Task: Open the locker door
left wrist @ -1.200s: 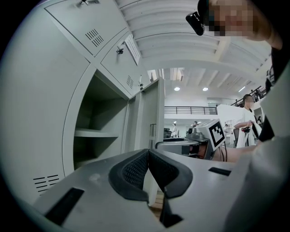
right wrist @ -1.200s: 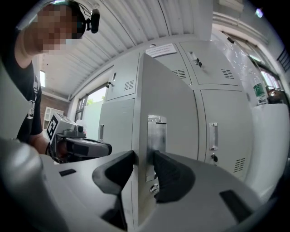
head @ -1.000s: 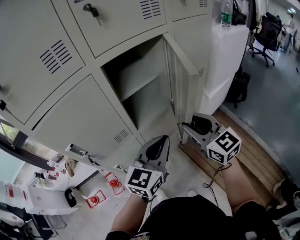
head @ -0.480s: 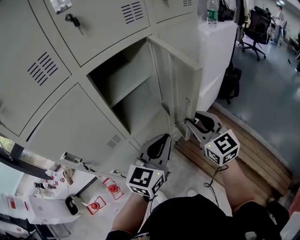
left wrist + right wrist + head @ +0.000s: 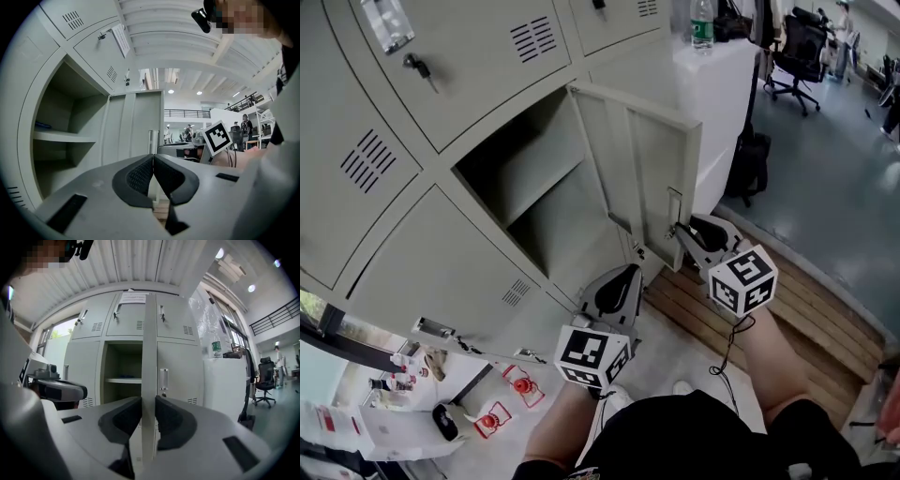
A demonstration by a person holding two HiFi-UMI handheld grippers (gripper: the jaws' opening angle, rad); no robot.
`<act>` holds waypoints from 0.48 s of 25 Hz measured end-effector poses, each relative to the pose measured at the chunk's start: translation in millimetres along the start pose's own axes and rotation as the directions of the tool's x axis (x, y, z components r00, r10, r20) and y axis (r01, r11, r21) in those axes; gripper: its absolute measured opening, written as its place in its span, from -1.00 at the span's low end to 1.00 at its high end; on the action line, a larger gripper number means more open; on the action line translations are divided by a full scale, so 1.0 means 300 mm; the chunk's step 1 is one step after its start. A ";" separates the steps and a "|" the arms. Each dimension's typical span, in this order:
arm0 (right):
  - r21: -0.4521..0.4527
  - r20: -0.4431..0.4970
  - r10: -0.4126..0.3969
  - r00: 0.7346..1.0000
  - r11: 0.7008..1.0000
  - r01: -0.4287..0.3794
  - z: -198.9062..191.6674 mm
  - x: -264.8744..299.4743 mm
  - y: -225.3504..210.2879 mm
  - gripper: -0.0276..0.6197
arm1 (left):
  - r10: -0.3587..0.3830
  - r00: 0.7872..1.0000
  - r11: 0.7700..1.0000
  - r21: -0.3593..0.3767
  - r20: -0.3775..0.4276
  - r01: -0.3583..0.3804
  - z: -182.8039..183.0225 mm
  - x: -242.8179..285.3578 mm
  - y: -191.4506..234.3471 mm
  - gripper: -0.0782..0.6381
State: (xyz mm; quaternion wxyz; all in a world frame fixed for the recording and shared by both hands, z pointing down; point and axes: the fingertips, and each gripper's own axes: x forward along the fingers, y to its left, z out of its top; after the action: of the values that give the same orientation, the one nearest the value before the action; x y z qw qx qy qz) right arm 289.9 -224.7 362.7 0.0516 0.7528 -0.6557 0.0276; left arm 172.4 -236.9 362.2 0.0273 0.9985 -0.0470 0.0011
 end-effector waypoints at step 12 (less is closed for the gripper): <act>0.029 -0.003 -0.027 1.000 0.999 0.028 -0.005 0.013 -0.147 -0.49 | 0.010 1.000 1.000 -0.011 -0.002 -0.010 -0.006 0.112 -0.008 -0.73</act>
State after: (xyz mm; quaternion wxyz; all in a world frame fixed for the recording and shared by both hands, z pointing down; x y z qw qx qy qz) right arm 334.2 -222.4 362.8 0.0417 0.7624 -0.6447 0.0373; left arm 206.0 -237.7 364.2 0.0329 0.9981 -0.0521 0.0018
